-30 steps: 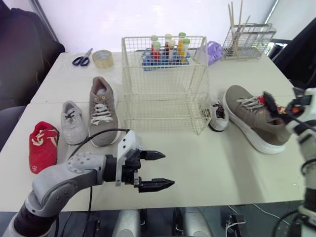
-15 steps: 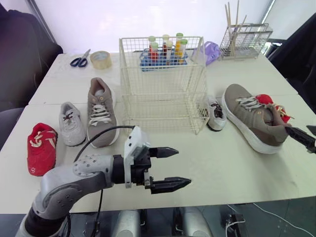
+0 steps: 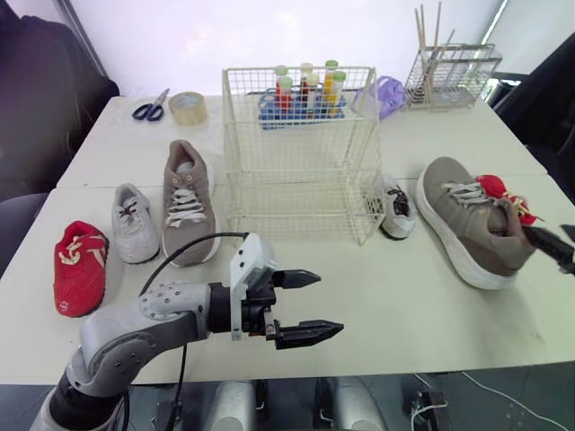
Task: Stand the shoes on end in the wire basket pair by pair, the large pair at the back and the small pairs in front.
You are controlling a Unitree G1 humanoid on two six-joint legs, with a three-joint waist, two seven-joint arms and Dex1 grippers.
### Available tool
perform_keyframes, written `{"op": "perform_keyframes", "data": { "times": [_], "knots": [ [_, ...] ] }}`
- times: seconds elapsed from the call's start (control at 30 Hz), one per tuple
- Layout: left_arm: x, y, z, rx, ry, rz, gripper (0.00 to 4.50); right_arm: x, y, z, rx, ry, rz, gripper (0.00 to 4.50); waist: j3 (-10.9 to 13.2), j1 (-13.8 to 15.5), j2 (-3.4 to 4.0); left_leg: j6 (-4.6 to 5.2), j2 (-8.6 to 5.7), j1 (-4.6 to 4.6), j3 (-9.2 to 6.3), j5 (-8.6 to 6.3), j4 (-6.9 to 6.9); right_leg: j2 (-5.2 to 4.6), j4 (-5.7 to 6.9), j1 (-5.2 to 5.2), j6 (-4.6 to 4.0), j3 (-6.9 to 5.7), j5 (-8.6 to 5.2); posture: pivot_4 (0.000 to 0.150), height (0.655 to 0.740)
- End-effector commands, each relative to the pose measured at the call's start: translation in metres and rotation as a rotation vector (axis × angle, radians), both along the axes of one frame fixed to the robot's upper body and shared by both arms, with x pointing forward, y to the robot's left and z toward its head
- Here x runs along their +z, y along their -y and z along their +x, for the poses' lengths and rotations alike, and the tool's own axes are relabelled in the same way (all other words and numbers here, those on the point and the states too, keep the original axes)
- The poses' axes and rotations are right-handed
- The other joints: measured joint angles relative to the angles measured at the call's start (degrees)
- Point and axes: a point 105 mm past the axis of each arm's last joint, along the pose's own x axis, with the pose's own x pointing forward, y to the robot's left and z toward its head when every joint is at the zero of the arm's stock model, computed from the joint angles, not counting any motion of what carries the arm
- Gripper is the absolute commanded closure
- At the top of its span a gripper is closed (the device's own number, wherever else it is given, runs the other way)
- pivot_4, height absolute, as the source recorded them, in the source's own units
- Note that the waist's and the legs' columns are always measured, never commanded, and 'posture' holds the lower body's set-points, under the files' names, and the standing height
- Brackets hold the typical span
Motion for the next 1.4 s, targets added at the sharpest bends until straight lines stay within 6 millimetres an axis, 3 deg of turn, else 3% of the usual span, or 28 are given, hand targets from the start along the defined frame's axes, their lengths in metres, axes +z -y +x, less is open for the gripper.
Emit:
{"op": "perform_keyframes", "data": {
  "times": [0.03, 0.2, 0.33, 0.53, 0.67, 1.0, 1.1, 1.27, 1.4],
  "knots": [
    [0.000, 0.004, -0.002, -0.026, 0.016, -0.014, 0.00, 0.030, -0.009, -0.009, -0.019, 0.101, 0.044, 0.05, 0.0, -0.1, 0.00, 0.00, 0.00, 0.00, 0.00, 0.00, -0.01, 0.00, 0.00, 0.00, 0.01, 0.00, 0.00, 0.150, 0.7400],
    [-0.003, 0.009, -0.001, -0.068, 0.012, -0.023, 0.00, 0.009, -0.047, -0.031, 0.029, 0.042, 0.103, 0.05, 0.0, 0.1, -0.05, -0.01, 0.06, -0.02, -0.13, -0.01, -0.06, -0.01, -0.01, 0.02, 0.04, -0.06, 0.01, 0.150, 0.7400],
    [-0.004, 0.009, 0.001, -0.089, 0.018, -0.014, 0.00, -0.005, -0.058, -0.034, 0.086, 0.000, 0.061, 0.05, 0.0, -0.3, 0.01, -0.01, 0.02, -0.03, -0.07, -0.02, -0.04, -0.05, -0.07, 0.01, 0.01, -0.04, -0.03, 0.150, 0.7400],
    [-0.005, 0.004, 0.002, -0.082, 0.027, 0.003, 0.00, -0.020, -0.028, -0.029, 0.032, -0.052, -0.066, 0.05, 0.0, -0.3, 0.00, 0.02, 0.02, -0.03, -0.05, -0.04, -0.04, -0.05, -0.20, 0.02, -0.10, -0.01, -0.11, 0.150, 0.7400],
    [-0.005, 0.003, 0.000, -0.074, 0.025, 0.007, 0.00, -0.024, -0.028, -0.022, 0.081, -0.064, -0.066, 0.05, 0.0, -0.2, 0.00, 0.03, 0.04, -0.03, -0.07, -0.03, -0.08, 0.00, -0.19, 0.01, -0.18, -0.01, -0.02, 0.150, 0.7400],
    [-0.005, -0.001, 0.004, -0.045, 0.033, 0.027, 0.00, -0.049, -0.034, 0.031, 0.162, -0.066, -0.018, 0.05, 0.0, -0.3, -0.01, 0.04, 0.02, -0.01, -0.03, -0.02, -0.01, 0.06, -0.17, 0.02, -0.06, 0.00, 0.06, 0.150, 0.7400],
    [-0.004, -0.002, 0.005, -0.028, 0.039, 0.035, 0.00, -0.058, -0.037, 0.039, 0.185, -0.078, -0.038, 0.92, 0.0, -0.3, -0.03, 0.04, 0.02, -0.01, -0.03, -0.02, 0.00, 0.07, -0.16, 0.04, -0.02, 0.00, 0.09, 0.150, 0.7400],
    [-0.004, -0.004, 0.005, -0.005, 0.040, 0.036, 0.00, -0.065, -0.039, 0.040, 0.202, -0.093, -0.051, 3.04, 0.0, -0.4, -0.10, 0.04, 0.06, 0.02, -0.03, -0.02, 0.00, 0.13, -0.15, 0.07, 0.02, 0.00, 0.11, 0.150, 0.7400],
    [-0.004, -0.003, 0.006, -0.002, 0.041, 0.033, 0.00, -0.067, -0.044, 0.043, 0.215, -0.093, -0.063, 4.12, -0.1, -0.4, -0.19, 0.03, 0.10, 0.05, -0.05, -0.02, 0.04, 0.17, -0.16, 0.12, 0.02, 0.00, 0.11, 0.150, 0.7400]
  ]
}}
